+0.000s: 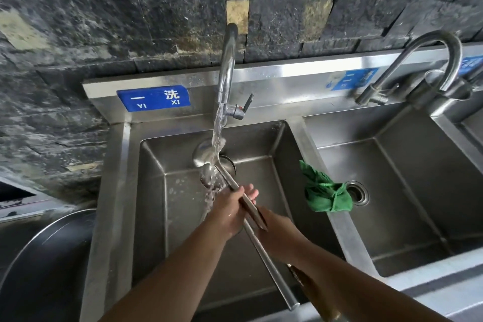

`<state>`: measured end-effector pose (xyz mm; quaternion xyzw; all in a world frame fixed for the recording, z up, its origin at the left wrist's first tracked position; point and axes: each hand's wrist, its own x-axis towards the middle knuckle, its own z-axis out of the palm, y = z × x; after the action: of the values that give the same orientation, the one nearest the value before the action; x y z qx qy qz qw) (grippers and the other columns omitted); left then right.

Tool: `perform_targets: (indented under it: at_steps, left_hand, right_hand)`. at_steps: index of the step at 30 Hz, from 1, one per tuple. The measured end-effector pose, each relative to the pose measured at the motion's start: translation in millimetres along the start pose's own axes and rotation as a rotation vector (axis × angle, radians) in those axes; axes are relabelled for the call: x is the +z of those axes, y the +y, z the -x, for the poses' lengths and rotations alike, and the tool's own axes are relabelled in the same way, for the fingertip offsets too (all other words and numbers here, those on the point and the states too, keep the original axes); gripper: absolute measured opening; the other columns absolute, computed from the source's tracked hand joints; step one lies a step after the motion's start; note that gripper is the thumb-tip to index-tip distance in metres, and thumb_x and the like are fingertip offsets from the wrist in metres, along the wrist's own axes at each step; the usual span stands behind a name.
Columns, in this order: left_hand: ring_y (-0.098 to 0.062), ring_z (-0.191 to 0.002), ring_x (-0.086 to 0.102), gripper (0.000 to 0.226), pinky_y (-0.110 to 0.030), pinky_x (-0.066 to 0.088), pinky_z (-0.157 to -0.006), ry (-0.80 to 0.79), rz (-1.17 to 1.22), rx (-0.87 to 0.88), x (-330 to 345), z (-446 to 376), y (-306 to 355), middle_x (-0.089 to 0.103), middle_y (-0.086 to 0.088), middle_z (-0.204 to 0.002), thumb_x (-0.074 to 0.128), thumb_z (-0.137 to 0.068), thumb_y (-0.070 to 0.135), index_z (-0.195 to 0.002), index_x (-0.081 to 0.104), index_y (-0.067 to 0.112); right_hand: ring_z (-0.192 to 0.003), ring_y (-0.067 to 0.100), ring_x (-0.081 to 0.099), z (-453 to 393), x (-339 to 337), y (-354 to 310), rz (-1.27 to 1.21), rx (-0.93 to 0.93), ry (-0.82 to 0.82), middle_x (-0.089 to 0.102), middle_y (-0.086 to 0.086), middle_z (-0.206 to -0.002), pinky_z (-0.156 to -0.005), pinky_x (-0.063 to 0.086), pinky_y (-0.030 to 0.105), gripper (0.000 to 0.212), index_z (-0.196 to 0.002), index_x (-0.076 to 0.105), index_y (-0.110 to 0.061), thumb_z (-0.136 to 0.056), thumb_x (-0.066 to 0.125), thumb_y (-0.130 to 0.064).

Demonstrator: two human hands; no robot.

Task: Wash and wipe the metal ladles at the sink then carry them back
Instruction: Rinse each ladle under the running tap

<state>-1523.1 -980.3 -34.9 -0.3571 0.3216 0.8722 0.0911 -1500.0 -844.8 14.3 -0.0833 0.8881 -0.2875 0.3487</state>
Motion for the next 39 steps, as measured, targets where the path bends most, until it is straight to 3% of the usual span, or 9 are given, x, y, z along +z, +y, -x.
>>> perform_targets:
  at_steps: [5, 20, 23, 26, 29, 32, 34, 37, 39]
  left_hand:
    - [-0.021, -0.071, 0.061, 0.006, -0.034, 0.049, -0.068, -0.069, -0.354, -0.151, 15, -10, -46, 0.062, -0.009, -0.079, 0.064, -0.088, 0.004, -0.092, 0.061, 0.006]
    - [-0.015, -0.048, 0.056, 0.028, -0.021, 0.040, -0.042, 0.001, -0.430, -0.273, 46, -50, -101, 0.056, -0.009, -0.069, 0.038, -0.098, 0.005, -0.081, 0.059, 0.012]
    - [-0.018, -0.058, 0.059, 0.022, -0.025, 0.046, -0.050, 0.052, -0.378, -0.340, 39, -58, -112, 0.062, -0.009, -0.076, 0.044, -0.100, 0.016, -0.090, 0.063, 0.010]
    - [-0.019, -0.078, 0.064, 0.028, -0.030, 0.051, -0.073, 0.113, -0.331, -0.377, 38, -68, -123, 0.067, -0.009, -0.093, 0.050, -0.099, 0.029, -0.113, 0.062, 0.008]
    - [-0.021, -0.086, 0.065, 0.041, -0.033, 0.050, -0.070, 0.109, -0.327, -0.454, 39, -77, -132, 0.068, -0.009, -0.102, 0.048, -0.097, 0.045, -0.118, 0.059, 0.012]
    - [-0.022, -0.090, 0.063, 0.041, -0.031, 0.050, -0.077, 0.082, -0.282, -0.490, 39, -90, -142, 0.067, -0.009, -0.098, 0.041, -0.097, 0.051, -0.100, 0.063, 0.016]
    - [-0.025, -0.106, 0.062, 0.043, -0.033, 0.047, -0.094, 0.093, -0.240, -0.476, 37, -101, -148, 0.069, -0.014, -0.105, 0.038, -0.098, 0.051, -0.093, 0.064, 0.017]
    - [-0.029, -0.122, 0.057, 0.051, -0.033, 0.041, -0.102, 0.119, -0.213, -0.436, 32, -113, -152, 0.065, -0.015, -0.123, 0.035, -0.099, 0.052, -0.110, 0.067, 0.013]
    - [-0.025, -0.099, 0.065, 0.050, -0.031, 0.041, -0.097, 0.131, -0.212, -0.439, 28, -117, -151, 0.072, -0.010, -0.099, 0.036, -0.097, 0.054, -0.100, 0.068, 0.016]
  right_hand:
    - [-0.066, 0.015, 0.068, -7, -7, 32, -0.152, 0.152, 0.080, 0.070, 0.000, -0.087, -0.056, 0.056, 0.028, 0.018, -0.107, 0.061, -0.030, -0.094, 0.051, -0.022]
    - [-0.060, 0.019, 0.066, -63, -5, 107, -0.265, 0.298, 0.166, 0.070, 0.001, -0.076, -0.050, 0.059, 0.036, 0.037, -0.108, 0.066, -0.033, -0.081, 0.056, -0.010]
    - [-0.062, 0.015, 0.064, -70, 1, 118, -0.295, 0.302, 0.154, 0.071, 0.000, -0.085, -0.050, 0.052, 0.027, 0.045, -0.119, 0.063, -0.038, -0.084, 0.059, -0.010]
    - [-0.091, 0.015, 0.060, -81, 5, 131, -0.266, 0.286, 0.111, 0.069, 0.001, -0.112, -0.070, 0.045, 0.025, 0.051, -0.137, 0.052, -0.038, -0.091, 0.058, -0.017]
    - [-0.094, 0.022, 0.066, -98, 15, 143, -0.417, 0.361, 0.051, 0.066, 0.005, -0.106, -0.060, 0.047, 0.024, 0.056, -0.146, 0.042, -0.032, -0.095, 0.057, -0.017]
    - [-0.100, 0.026, 0.063, -120, 25, 151, -0.776, 0.493, 0.086, 0.065, 0.020, -0.116, -0.079, 0.052, 0.030, 0.042, -0.141, 0.048, -0.010, -0.100, 0.052, -0.017]
    - [-0.097, 0.029, 0.063, -129, 26, 155, -0.879, 0.499, 0.113, 0.063, 0.021, -0.115, -0.099, 0.048, 0.035, 0.025, -0.116, 0.061, -0.002, -0.103, 0.044, -0.014]
    - [-0.071, 0.016, 0.051, -134, 21, 156, -0.918, 0.509, 0.079, 0.055, 0.013, -0.090, -0.062, 0.049, 0.014, 0.032, -0.091, 0.060, -0.010, -0.106, 0.033, -0.017]
    - [-0.086, 0.021, 0.057, -140, 25, 161, -0.837, 0.526, 0.067, 0.058, 0.013, -0.098, -0.071, 0.046, 0.021, 0.041, -0.108, 0.063, -0.004, -0.107, 0.032, -0.031]
